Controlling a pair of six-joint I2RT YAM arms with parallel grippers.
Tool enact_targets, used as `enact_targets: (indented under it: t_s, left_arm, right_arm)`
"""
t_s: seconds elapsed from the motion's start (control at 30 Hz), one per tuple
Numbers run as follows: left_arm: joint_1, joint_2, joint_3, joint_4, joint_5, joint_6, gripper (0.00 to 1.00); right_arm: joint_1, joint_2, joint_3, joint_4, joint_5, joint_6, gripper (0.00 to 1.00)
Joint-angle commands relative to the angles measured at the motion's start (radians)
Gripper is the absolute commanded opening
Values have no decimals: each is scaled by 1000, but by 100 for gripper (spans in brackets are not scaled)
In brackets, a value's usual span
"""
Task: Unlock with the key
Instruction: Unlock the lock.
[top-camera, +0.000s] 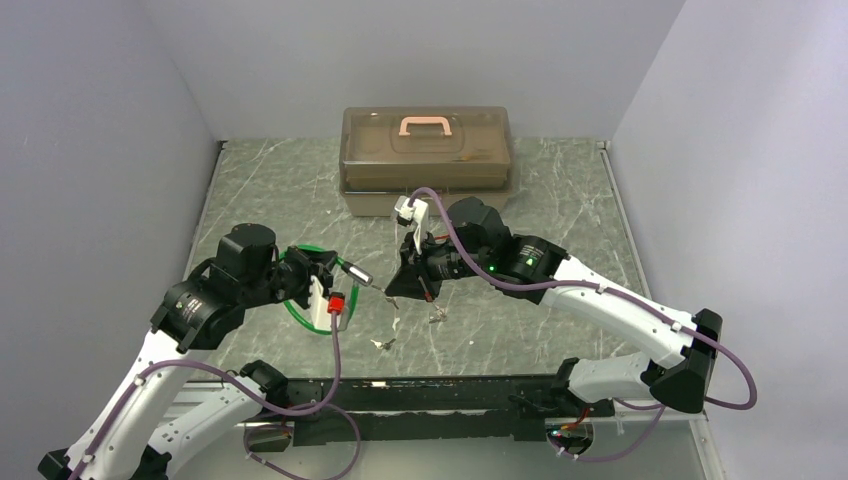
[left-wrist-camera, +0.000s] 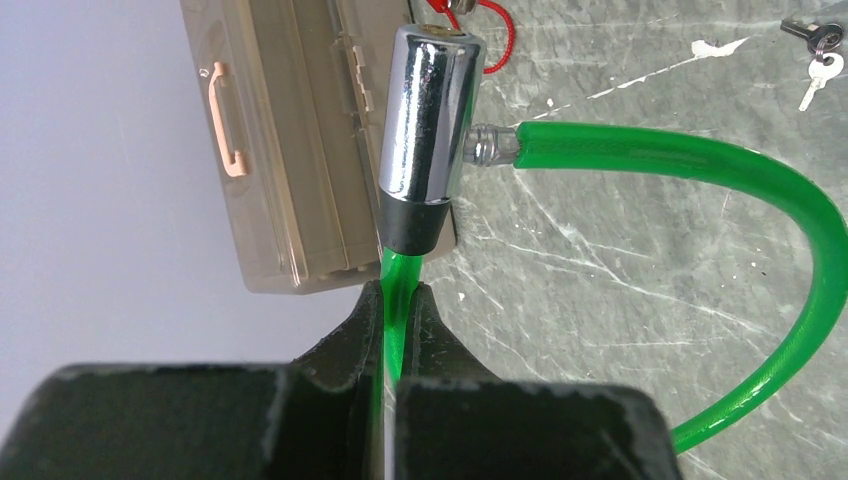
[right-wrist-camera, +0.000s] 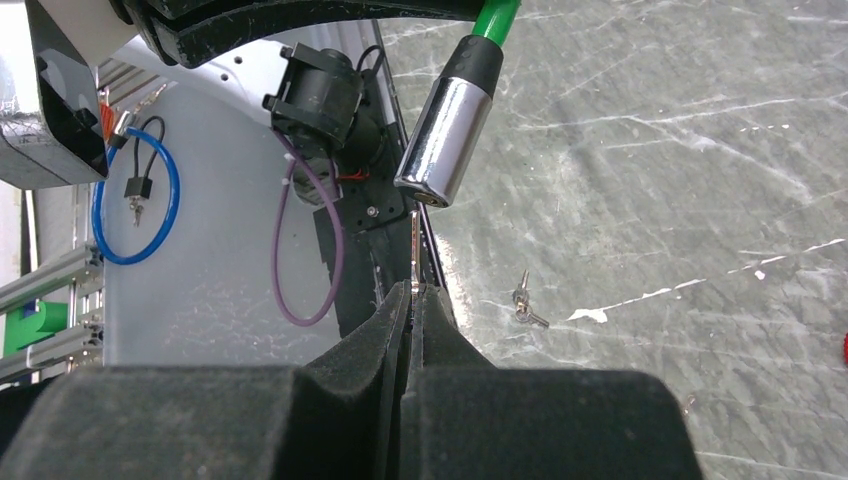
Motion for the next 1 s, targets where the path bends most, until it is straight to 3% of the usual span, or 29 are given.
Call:
enact_targets:
  t_s: [0.0, 0.97]
  left_arm:
    - [7, -9, 53, 18, 40, 23, 0]
    - [6, -7, 67, -31, 79, 63, 0]
  right_arm:
    - [5, -4, 49, 53, -5, 6, 0]
    - [3, 14, 49, 100, 5, 18, 0]
